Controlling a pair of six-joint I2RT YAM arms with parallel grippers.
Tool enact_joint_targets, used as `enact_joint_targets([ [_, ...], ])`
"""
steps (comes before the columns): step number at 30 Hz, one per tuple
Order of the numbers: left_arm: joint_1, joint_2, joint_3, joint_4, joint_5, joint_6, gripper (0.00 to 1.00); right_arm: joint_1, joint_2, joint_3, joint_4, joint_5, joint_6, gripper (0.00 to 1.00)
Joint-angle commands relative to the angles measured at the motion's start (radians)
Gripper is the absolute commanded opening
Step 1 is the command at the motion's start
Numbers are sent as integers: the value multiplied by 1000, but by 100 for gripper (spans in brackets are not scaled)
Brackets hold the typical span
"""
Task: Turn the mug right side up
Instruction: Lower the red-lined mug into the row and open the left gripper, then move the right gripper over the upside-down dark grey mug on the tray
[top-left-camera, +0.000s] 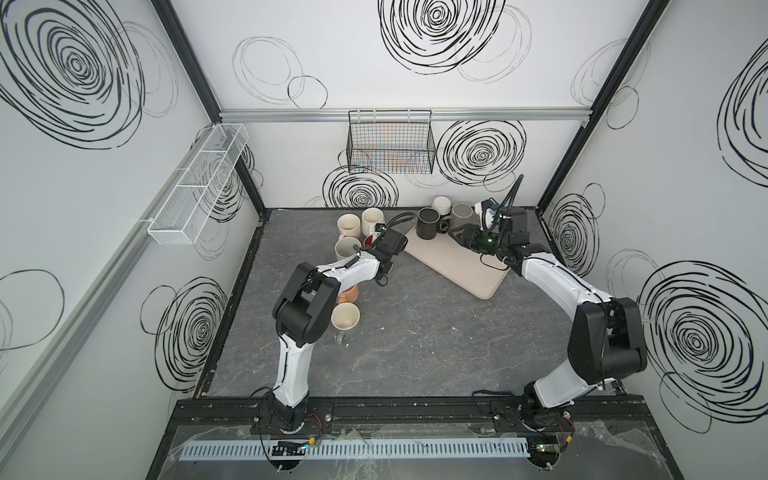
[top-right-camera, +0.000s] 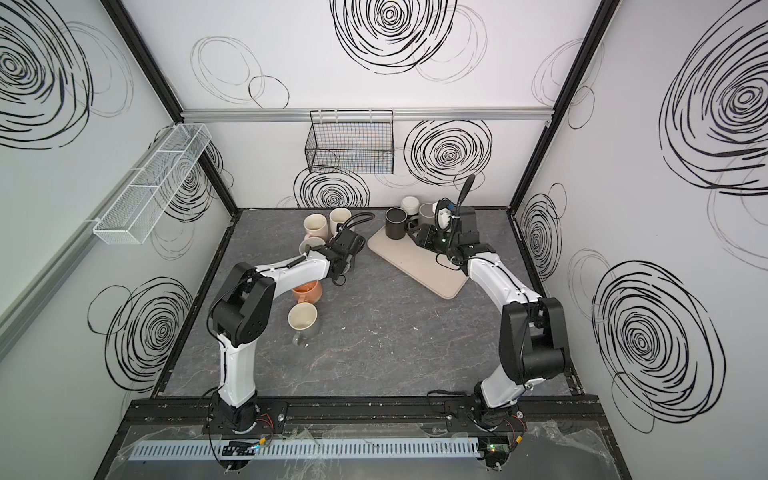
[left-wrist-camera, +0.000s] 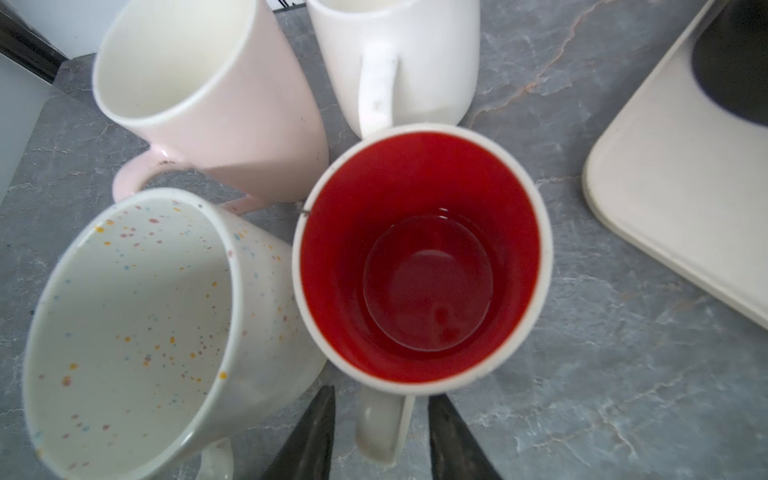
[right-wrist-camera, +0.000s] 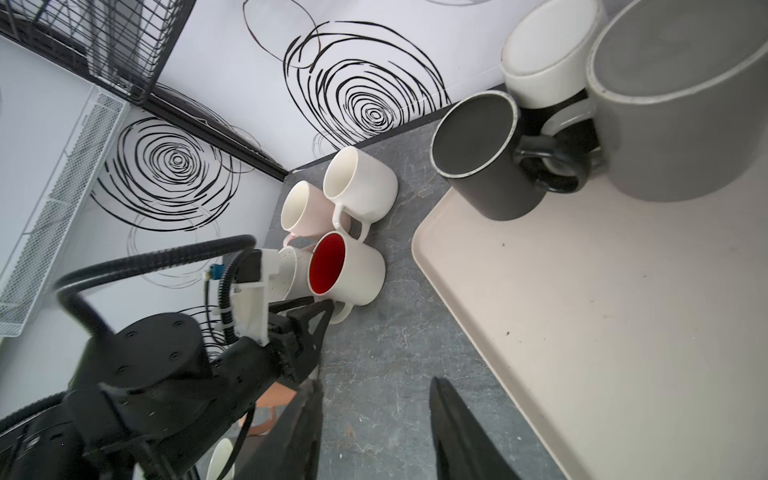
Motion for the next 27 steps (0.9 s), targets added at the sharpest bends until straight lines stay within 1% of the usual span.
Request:
enact_joint_targets([
  [1, -6, -102, 38, -2, 8, -2, 41, -5, 52, 79, -65, 71, -70, 47],
  [10, -25, -198, 27, 13, 74, -6, 42, -4, 263, 310, -98, 123, -137, 46],
  [15, -30, -224, 16, 42, 132, -7, 42, -4, 387, 449, -136, 107, -196, 46],
  [19, -31, -233, 17, 58, 164, -7, 43, -3, 466, 527, -150, 86, -250, 46],
  [27, -30, -231, 18, 68, 179, -7, 43, 1, 611, 680, -167, 76, -301, 47],
])
